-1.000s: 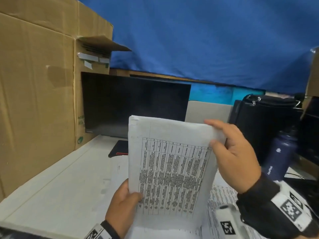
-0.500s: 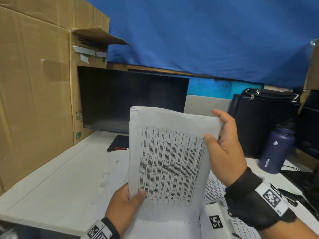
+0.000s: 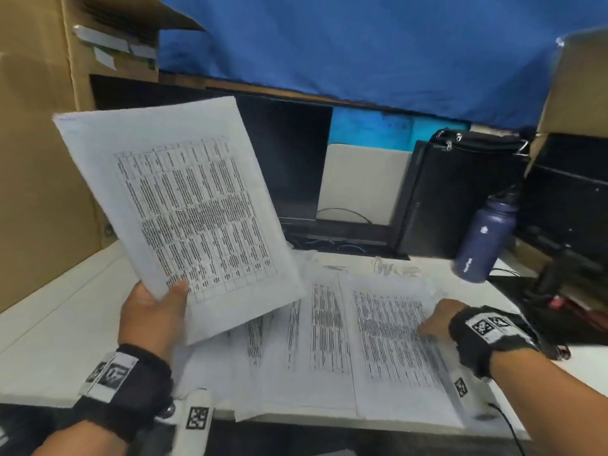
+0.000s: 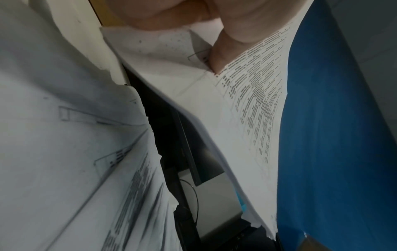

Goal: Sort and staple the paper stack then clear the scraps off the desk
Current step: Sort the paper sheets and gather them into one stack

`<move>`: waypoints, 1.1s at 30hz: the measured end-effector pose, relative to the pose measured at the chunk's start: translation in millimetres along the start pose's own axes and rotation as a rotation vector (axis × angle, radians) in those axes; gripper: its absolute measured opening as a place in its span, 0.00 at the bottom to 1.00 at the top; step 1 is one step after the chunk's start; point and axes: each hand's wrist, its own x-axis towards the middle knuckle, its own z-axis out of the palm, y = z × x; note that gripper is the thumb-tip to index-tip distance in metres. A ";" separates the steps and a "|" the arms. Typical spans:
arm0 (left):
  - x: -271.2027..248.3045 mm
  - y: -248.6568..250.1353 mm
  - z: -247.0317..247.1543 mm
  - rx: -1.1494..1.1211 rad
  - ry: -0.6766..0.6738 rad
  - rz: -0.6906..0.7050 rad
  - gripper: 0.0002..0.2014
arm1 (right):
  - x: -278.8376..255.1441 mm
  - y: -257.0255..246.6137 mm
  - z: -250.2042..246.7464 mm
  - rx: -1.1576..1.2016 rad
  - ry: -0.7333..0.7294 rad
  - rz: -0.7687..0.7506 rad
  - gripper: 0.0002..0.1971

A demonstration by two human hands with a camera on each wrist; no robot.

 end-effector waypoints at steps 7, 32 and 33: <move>5.9 2.8 -4.6 -0.055 0.024 -0.008 0.12 | -2.5 -3.8 9.1 0.027 0.033 0.118 0.29; -5.4 0.9 6.4 0.035 -0.228 -0.165 0.08 | -112.0 -60.3 -80.1 1.159 0.397 -0.535 0.06; -10.4 2.6 10.6 0.028 -0.292 -0.194 0.10 | -108.4 -72.4 -66.3 1.238 0.334 -0.548 0.08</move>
